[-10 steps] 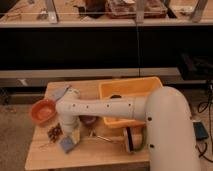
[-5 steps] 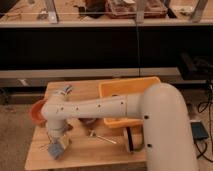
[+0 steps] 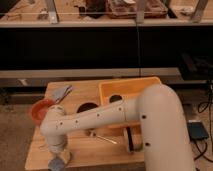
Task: Wipe table surface with sponge
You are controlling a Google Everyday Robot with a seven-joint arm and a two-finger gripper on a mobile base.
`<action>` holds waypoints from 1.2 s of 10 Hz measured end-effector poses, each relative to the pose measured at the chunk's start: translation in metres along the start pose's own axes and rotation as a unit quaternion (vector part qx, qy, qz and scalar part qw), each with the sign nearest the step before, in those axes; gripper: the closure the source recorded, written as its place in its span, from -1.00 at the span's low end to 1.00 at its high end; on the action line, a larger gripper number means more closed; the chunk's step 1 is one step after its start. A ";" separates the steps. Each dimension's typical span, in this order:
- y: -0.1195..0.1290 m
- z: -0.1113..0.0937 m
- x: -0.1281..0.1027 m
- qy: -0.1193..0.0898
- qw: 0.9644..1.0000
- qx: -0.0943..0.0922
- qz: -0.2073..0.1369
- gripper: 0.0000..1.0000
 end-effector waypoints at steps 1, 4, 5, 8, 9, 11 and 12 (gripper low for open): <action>0.016 0.000 0.009 -0.002 1.000 -0.003 0.009 1.00; 0.062 -0.001 0.037 -0.006 0.999 -0.009 0.046 1.00; 0.074 -0.001 0.049 -0.007 0.998 -0.015 0.061 1.00; 0.077 -0.001 0.054 -0.003 0.998 -0.019 0.063 1.00; 0.077 -0.001 0.055 -0.003 0.998 -0.019 0.065 1.00; 0.077 -0.001 0.055 -0.003 0.998 -0.019 0.064 1.00; 0.078 -0.001 0.055 -0.003 0.998 -0.019 0.065 1.00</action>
